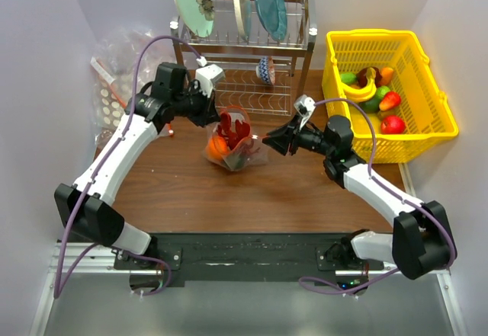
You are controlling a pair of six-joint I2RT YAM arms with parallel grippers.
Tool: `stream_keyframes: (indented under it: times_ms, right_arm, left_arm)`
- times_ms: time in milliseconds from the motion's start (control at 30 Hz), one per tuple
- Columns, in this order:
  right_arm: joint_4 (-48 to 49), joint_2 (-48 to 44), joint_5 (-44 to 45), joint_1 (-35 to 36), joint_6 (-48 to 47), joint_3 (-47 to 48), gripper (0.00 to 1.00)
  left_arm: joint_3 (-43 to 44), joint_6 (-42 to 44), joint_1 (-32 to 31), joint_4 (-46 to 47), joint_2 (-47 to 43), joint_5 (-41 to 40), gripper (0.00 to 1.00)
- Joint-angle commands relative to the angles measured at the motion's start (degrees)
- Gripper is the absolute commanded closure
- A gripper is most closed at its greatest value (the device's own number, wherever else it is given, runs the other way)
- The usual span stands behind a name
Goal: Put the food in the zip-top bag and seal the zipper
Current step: Adjust the zipper food storage bag at the center of the board.
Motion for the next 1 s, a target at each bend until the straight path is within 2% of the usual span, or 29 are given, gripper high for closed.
stream_keyframes:
  times_ms: [0, 100, 167, 233, 333, 500, 733, 833, 900, 967]
  right_arm:
    - [-6.7, -4.9, 1.8, 0.2, -4.3, 6.1, 0.56]
    - [-14.4, -6.4, 3.1, 0.2, -5.8, 11.5, 0.44]
    - [-19.9, -6.3, 1.7, 1.2, -7.9, 14.6, 0.42]
    - [-27.9, -5.1, 0.9, 4.3, -12.6, 19.6, 0.41]
    - [-37.5, -3.2, 4.8, 10.7, -19.6, 25.6, 0.43]
    - [-40.3, -1.5, 5.4, 14.6, -20.7, 27.9, 0.53]
    - [-45.4, 0.7, 10.0, 21.1, -24.6, 30.0, 0.47]
    - [-48.3, 2.6, 14.5, 21.9, -25.3, 31.9, 0.51]
    - [-48.9, 3.0, 16.9, 21.9, -26.0, 31.9, 0.57]
    - [-48.6, 2.7, 19.0, 22.0, -26.4, 30.8, 0.58]
  left_arm:
    - [1.4, -1.1, -0.2, 2.5, 0.8, 2.6, 1.00]
    - [2.9, -1.4, -0.2, 1.7, 1.2, 2.8, 1.00]
    - [3.8, -1.9, -0.2, 1.1, 1.4, 3.4, 1.00]
    - [4.2, -2.3, -0.2, 1.0, 1.5, 3.7, 1.00]
    - [4.6, -3.0, -0.2, 0.7, 1.5, 4.3, 1.00]
    - [5.4, -3.2, -0.2, 0.4, 1.6, 4.8, 1.00]
    - [5.6, -3.2, -0.2, 0.2, 1.4, 5.3, 1.00]
    - [5.5, -3.2, -0.2, 0.2, 1.2, 5.0, 1.00]
    - [5.5, -3.2, -0.2, 0.0, 1.1, 4.9, 1.00]
    - [5.3, -3.2, -0.2, 0.1, 1.1, 4.8, 1.00]
